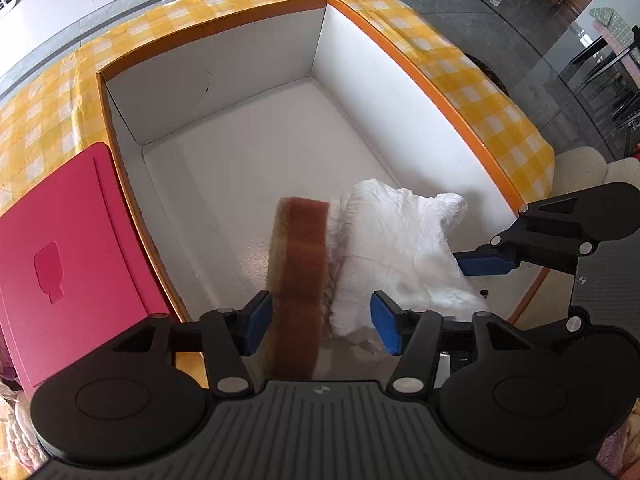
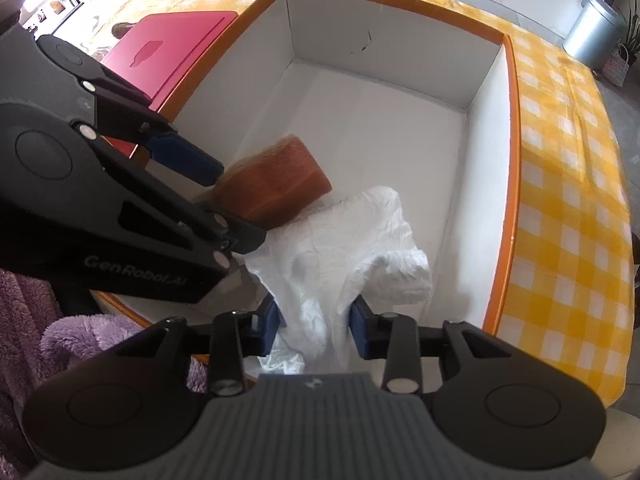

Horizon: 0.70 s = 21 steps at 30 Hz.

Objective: Organize soft objects
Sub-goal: 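Open both tools to drop the pad and cloth into the box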

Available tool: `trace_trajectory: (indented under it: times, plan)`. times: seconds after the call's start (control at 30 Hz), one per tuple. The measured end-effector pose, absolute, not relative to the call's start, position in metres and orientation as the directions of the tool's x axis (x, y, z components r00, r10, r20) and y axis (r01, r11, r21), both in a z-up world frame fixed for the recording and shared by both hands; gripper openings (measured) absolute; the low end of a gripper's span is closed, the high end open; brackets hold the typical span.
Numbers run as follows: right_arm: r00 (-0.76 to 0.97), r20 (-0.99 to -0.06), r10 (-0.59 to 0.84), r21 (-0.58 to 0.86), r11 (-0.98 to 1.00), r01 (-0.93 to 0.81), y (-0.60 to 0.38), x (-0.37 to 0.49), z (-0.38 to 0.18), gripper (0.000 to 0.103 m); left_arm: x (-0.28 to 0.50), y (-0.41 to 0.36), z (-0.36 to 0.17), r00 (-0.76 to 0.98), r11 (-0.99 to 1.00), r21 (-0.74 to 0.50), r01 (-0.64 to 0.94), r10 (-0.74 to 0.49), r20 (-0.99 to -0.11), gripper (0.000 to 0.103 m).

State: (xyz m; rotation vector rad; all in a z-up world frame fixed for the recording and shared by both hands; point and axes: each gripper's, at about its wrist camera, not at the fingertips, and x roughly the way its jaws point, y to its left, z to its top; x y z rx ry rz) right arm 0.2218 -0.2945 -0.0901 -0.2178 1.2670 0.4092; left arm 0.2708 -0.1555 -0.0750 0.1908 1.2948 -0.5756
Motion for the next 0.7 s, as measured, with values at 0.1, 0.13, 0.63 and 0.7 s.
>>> trace_trajectory:
  times: [0.1,0.13,0.63,0.7]
  plan:
    - [0.265,-0.950,0.167,0.045,0.910,-0.412,-0.291,0.221,-0.082,0.051,0.267,-0.150,-0.068,0.157,0.849,-0.215,0.483,-0.326,-0.932,0.071]
    - [0.272,-0.949,0.161,0.038,0.912,-0.408,-0.291,0.220,-0.079,0.052,0.266,-0.148,-0.065,0.162,0.849,-0.218,0.482,-0.331,-0.930,0.071]
    - [0.510,-0.843,0.171,0.045,0.967,-0.249,-0.285,0.162,-0.017,0.071,0.192,-0.087,0.022,0.415,0.856,-0.181,0.485,-0.407,-0.814,0.070]
    - [0.538,-0.824,0.175,0.064,0.974,-0.217,-0.279,0.152,-0.011,0.071,0.179,-0.072,0.030,0.460,0.870,-0.169,0.464,-0.399,-0.793,0.070]
